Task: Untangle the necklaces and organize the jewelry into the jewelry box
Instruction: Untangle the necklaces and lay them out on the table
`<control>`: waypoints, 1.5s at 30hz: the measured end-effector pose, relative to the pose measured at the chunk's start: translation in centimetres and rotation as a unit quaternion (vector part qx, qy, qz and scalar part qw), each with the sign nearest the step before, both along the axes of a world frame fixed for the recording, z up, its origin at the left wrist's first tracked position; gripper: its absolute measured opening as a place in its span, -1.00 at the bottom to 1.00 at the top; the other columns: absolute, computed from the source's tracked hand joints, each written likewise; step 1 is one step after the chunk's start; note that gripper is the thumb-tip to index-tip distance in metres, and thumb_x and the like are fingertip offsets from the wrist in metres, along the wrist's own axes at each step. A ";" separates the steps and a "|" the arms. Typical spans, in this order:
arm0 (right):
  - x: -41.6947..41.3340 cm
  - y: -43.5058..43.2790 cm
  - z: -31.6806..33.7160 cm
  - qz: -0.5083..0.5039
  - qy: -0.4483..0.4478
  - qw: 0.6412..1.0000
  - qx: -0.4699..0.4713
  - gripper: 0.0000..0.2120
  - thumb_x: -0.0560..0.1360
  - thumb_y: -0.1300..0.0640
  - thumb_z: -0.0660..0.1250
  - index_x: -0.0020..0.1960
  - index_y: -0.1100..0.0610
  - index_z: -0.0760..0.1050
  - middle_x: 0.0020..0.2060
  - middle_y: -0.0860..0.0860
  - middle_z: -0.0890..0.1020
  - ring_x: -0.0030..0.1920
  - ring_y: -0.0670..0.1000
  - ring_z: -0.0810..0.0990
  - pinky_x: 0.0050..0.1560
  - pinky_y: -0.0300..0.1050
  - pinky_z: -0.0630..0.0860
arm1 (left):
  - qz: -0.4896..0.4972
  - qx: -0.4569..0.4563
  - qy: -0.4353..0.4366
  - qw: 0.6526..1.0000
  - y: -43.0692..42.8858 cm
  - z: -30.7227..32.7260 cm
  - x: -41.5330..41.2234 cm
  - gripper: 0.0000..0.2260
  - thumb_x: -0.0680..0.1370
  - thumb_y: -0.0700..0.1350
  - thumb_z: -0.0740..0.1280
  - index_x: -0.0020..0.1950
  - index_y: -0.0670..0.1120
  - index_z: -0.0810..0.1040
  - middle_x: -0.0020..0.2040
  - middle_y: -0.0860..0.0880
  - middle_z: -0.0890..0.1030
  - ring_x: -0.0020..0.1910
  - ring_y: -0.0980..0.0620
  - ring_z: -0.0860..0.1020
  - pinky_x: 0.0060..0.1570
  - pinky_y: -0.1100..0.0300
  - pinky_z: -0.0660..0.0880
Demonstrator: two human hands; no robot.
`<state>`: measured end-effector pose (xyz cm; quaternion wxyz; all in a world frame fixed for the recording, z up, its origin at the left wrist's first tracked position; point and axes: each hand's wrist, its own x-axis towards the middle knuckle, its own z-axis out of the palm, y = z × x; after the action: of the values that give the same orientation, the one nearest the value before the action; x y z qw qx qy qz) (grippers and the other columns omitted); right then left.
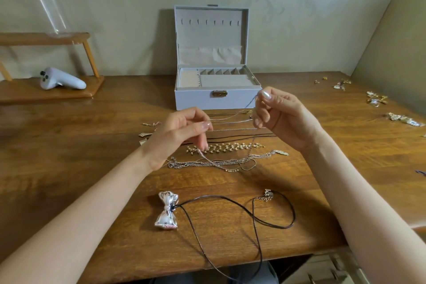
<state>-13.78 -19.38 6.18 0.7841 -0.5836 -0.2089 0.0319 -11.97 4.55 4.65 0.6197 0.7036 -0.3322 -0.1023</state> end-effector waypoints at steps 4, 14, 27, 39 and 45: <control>-0.3 1.8 1.8 -0.027 -0.017 0.998 -0.052 -0.88 0.37 0.06 0.36 -0.25 0.11 0.58 -0.49 0.03 0.52 -0.43 0.02 0.54 -0.33 -0.18 0.51 | -0.042 0.032 -0.002 0.999 -0.3 0.0 -0.3 -0.85 0.46 -0.08 0.32 -0.12 -0.16 0.47 -0.39 0.02 0.57 -0.31 0.05 0.55 -0.10 0.26 0.51; -2.0 1.0 3.7 -0.048 -0.065 0.990 -0.114 -0.84 0.39 0.17 0.44 -0.35 0.05 0.58 -0.45 0.03 0.55 -0.38 0.02 0.56 -0.27 -0.21 0.52 | 0.032 0.196 -0.066 0.978 1.8 2.6 -0.8 -0.90 0.46 -0.12 0.39 -0.12 -0.12 0.54 -0.34 -0.03 0.60 -0.30 0.12 0.57 -0.16 0.31 0.48; -6.8 -2.3 -5.0 -0.261 -0.005 0.861 -0.437 -0.82 0.27 0.29 0.55 -0.32 0.03 0.65 -0.38 -0.05 0.68 -0.38 -0.14 0.59 -0.31 -0.34 0.51 | 0.154 0.202 -0.024 0.967 5.3 -3.4 -3.5 -0.86 0.39 -0.23 0.48 -0.22 0.03 0.65 -0.20 0.02 0.67 -0.27 0.16 0.59 -0.26 0.29 0.51; -9.7 -1.3 -4.8 -0.147 -0.141 0.804 -0.559 -0.87 0.31 0.03 0.52 -0.22 -0.13 0.60 -0.20 -0.17 0.50 -0.20 -0.11 0.49 -0.23 -0.30 0.42 | 0.034 0.318 -0.192 0.928 6.4 -2.9 -6.9 -0.68 0.31 0.38 0.32 -0.10 0.21 0.50 -0.01 0.23 0.47 0.08 0.19 0.43 -0.01 0.36 0.33; -10.6 -3.7 -4.7 -0.235 -0.103 0.760 -0.597 -0.78 0.36 0.05 0.50 -0.30 -0.16 0.47 -0.25 -0.16 0.52 -0.25 -0.15 0.48 -0.24 -0.19 0.45 | 0.068 0.317 -0.229 0.918 8.2 -3.7 -7.2 -0.70 0.33 0.38 0.26 -0.08 0.24 0.43 -0.01 0.22 0.47 0.07 0.17 0.43 -0.01 0.33 0.33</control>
<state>-24.42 -23.09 1.44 0.2335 -0.9641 -0.0833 -0.0951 -19.21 12.77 0.92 0.2763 0.8884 -0.3666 0.0039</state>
